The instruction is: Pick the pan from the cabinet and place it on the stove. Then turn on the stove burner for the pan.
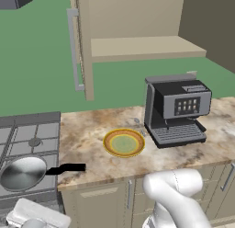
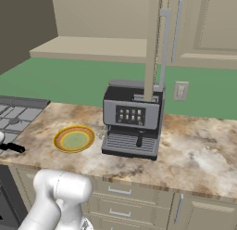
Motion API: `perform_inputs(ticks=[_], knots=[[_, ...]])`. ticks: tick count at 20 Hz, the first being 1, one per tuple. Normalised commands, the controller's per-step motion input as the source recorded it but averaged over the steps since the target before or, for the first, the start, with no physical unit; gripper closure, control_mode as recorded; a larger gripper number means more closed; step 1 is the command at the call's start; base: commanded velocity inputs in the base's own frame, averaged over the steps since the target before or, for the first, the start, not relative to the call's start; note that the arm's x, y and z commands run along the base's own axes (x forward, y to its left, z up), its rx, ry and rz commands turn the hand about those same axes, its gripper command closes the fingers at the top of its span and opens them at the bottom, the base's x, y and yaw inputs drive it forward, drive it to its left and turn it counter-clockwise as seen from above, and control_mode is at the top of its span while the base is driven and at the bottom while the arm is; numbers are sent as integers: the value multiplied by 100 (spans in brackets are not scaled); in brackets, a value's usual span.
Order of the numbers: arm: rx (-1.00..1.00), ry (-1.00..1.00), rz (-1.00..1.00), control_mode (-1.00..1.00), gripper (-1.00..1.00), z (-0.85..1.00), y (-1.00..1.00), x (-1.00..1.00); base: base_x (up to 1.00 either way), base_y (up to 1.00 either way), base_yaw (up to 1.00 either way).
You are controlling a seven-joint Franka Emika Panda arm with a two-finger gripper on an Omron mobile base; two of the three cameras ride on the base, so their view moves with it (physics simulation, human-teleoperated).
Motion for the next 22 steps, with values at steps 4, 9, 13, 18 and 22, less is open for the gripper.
perform_inputs(ticks=[4, 9, 13, 18, 22], knots=[[-28, -13, 15, -100, -100, -29, 11, -18, 0, 0, 0], [-16, 2, 4, -100, -100, -30, 20, 3, 0, 0, 0], [-16, 0, 7, -100, -100, -33, 20, 6, 0, 0, 0], [-13, 0, 10, -100, -100, -29, 1, 5, 0, 0, 0], [-6, 0, 13, -100, -100, -24, 0, 12, 0, 0, 0]])
